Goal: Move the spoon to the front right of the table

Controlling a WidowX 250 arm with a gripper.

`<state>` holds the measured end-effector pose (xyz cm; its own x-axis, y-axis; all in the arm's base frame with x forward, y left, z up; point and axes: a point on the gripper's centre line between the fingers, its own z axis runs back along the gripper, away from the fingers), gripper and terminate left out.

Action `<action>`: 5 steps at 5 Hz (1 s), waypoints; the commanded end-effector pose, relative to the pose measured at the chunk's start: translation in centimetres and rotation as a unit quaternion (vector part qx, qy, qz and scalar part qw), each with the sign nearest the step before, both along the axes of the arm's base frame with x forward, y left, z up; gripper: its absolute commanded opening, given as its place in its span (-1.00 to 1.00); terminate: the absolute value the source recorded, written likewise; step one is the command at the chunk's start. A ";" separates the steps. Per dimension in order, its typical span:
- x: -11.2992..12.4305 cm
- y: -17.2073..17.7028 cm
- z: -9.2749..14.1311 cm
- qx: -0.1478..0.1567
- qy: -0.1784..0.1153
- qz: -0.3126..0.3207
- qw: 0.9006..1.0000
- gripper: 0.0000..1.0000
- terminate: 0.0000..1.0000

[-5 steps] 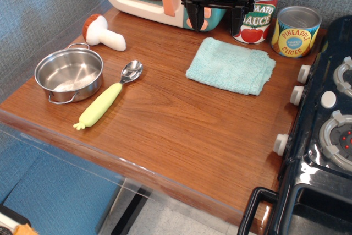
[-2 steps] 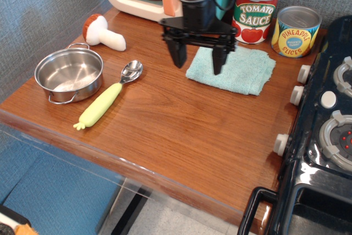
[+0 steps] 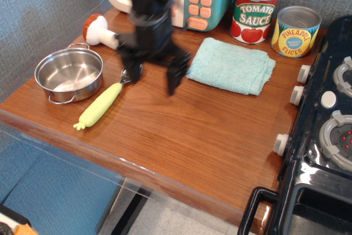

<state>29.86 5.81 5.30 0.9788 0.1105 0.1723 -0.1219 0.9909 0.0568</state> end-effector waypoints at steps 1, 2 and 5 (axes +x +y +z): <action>-0.5 4.7 -0.9 0.016 0.002 0.060 0.998 1.00 -1.00; -0.8 5.7 -1.5 0.013 0.014 0.072 0.997 1.00 -1.00; -1.0 6.3 -3.2 0.010 0.040 0.107 0.993 1.00 -1.00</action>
